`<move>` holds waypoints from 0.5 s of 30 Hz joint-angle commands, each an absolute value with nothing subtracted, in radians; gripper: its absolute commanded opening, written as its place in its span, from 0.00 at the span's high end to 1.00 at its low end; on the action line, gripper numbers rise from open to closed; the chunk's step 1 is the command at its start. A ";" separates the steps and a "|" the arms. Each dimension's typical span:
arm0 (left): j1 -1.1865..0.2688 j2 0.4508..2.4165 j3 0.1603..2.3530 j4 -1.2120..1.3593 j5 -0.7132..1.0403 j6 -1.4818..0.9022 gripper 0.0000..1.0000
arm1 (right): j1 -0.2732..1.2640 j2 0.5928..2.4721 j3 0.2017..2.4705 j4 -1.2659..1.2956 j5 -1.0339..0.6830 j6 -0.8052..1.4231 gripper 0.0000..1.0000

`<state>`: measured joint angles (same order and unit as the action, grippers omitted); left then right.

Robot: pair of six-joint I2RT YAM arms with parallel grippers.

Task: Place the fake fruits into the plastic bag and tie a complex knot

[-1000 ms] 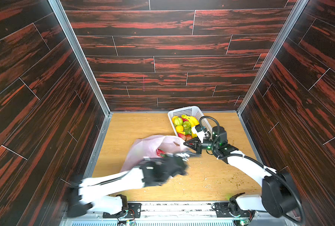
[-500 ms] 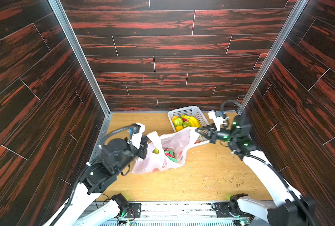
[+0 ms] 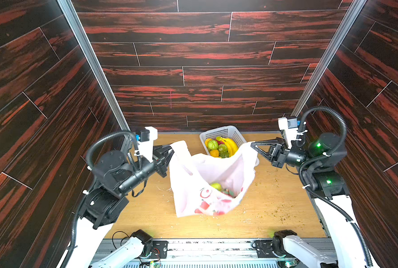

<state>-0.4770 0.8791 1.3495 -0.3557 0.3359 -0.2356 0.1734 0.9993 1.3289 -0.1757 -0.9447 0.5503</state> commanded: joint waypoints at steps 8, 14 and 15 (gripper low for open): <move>-0.432 0.971 0.926 0.194 0.558 -0.574 1.00 | 0.148 1.029 1.091 -0.192 -0.827 0.612 1.00; -0.360 1.061 0.936 0.305 0.648 -0.638 1.00 | 0.124 1.122 1.129 -0.164 -0.850 0.583 1.00; -0.351 1.078 0.952 0.307 0.657 -0.639 1.00 | 0.121 1.132 1.137 -0.139 -0.863 0.596 1.00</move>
<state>-0.3744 1.0821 0.8948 0.1608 0.5915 -0.5903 0.1272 1.1183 1.0882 -0.2089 -0.8471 0.5869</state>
